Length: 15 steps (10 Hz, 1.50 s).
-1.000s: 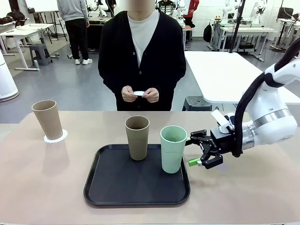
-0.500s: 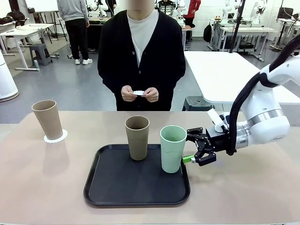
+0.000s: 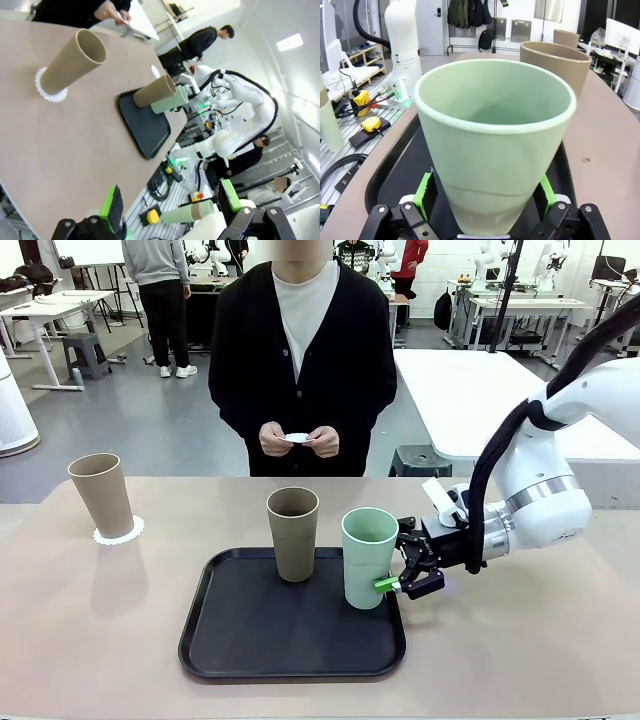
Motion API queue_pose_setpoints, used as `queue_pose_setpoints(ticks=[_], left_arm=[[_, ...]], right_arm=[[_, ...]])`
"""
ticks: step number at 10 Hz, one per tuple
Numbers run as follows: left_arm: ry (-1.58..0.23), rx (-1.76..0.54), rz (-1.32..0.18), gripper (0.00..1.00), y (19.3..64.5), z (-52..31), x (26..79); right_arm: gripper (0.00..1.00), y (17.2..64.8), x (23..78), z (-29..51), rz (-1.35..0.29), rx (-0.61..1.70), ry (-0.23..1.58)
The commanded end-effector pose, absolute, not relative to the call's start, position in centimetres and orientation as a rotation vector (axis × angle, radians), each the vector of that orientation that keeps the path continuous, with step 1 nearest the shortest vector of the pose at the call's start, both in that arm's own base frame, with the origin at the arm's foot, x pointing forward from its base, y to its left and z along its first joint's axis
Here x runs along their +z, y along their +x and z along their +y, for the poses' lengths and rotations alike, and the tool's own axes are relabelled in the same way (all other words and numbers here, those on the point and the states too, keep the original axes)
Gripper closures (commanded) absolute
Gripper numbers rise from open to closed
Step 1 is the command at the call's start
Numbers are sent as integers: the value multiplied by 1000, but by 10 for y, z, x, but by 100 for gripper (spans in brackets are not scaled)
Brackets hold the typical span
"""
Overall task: Place coasters on the table and set cups on them.
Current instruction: Take one Reusable plastic cup from the Flat Tray and place it on a coaster set by the human.
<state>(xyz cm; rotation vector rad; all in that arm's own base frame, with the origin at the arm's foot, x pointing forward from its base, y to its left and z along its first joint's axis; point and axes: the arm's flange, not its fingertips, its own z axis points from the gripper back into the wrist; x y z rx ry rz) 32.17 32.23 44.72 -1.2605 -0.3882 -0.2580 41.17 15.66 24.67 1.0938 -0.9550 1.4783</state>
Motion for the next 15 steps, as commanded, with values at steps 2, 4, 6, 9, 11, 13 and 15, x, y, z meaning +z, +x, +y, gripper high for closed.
queue_pose_setpoints(ticks=[2,4,6,9,11,13,15], left_arm=[[-1263,-258,-390,0,319,322,449],[-1263,-258,-390,0,319,322,449],[-1263,-258,-390,0,319,322,449],[-1263,-258,-390,0,319,322,449],[-1263,-258,-390,0,319,322,449],[-1263,-258,-390,0,319,322,449],[-1263,-258,-390,0,319,322,449]], right_arm=[[0,414,224,168,-970,1467,1076],[0,413,226,173,-967,1465,1085],[0,414,227,177,-962,1456,1102],[0,413,228,181,-957,1444,1135],[0,415,230,183,-965,1418,1195],[3,416,230,184,-964,1410,1241],[63,417,231,184,-961,1398,1268]])
